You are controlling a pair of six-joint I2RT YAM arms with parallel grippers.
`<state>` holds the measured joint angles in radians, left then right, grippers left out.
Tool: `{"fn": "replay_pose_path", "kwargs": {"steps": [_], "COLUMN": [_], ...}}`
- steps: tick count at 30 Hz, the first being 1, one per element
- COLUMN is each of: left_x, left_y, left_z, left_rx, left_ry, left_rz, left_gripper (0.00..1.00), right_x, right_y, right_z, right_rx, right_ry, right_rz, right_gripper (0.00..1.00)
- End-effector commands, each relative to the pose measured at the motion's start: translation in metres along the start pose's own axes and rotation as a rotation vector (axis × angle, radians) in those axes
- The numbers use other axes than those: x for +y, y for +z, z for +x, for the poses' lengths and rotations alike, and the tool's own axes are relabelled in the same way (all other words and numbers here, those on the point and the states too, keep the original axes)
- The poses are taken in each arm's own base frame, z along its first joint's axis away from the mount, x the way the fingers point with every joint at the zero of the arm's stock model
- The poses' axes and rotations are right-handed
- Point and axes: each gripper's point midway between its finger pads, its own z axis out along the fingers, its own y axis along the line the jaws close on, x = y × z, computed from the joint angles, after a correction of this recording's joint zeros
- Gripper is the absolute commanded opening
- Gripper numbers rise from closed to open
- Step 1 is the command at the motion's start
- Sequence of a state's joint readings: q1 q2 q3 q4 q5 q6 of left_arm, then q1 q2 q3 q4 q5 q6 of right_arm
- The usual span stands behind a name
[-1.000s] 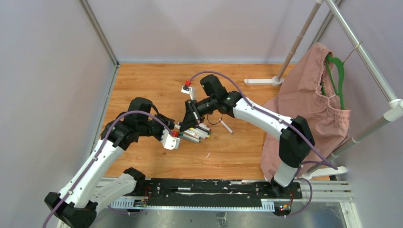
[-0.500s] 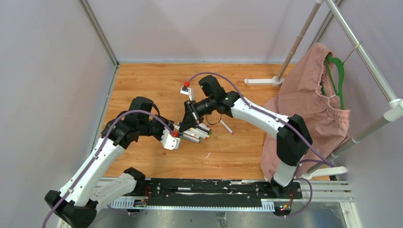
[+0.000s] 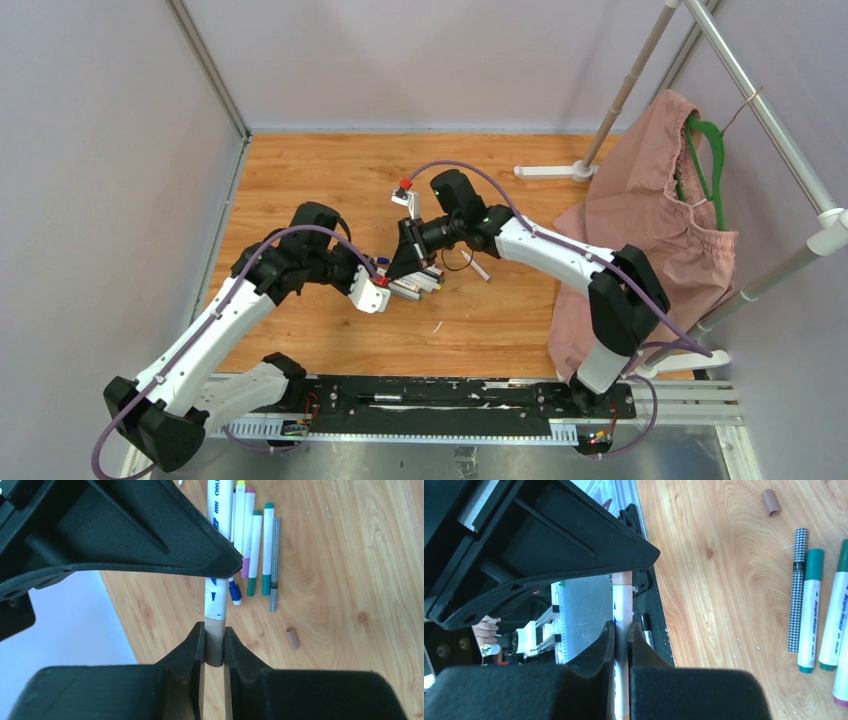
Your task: Open the pen caps
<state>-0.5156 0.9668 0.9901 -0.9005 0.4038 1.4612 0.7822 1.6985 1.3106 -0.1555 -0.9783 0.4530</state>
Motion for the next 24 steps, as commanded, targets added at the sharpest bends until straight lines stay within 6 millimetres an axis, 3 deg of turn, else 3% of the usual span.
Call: {"fn": "replay_pose_path", "kwargs": {"steps": [1,7,10,13,17,21,24], "left_x": [0.003,0.001,-0.001,-0.014,-0.038,-0.069,-0.095], "left_y": [-0.013,-0.017,-0.017,-0.007,0.011,0.028,0.035], "left_z": [0.048,0.073,0.080,0.075,0.066,0.072,0.078], "left_rx": [0.245,0.301,0.300,0.254,0.205,0.237,0.253], "left_ry": [-0.043,-0.093,-0.113,-0.145,-0.267,-0.379,-0.363], "left_rz": [-0.038,-0.044,-0.040,-0.006,0.076,0.187,0.255], "left_gripper": [0.00,0.00,0.00,0.00,0.00,0.00,0.00], "right_x": [-0.006,-0.011,-0.022,-0.059,-0.112,-0.148,-0.175], "right_y": [-0.019,-0.034,-0.045,-0.067,-0.105,-0.116,-0.117], "right_z": [0.046,0.086,0.099,0.091,0.068,0.051,0.047], "right_rx": [0.061,0.070,0.067,0.014,-0.090,-0.123,-0.109], "right_ry": [0.102,0.114,0.103,0.054,-0.037,-0.111,-0.130], "right_rz": [0.032,0.075,0.148,0.394,0.776,0.934,1.014], "right_gripper": [0.00,0.00,0.00,0.00,0.00,0.00,0.00]}}
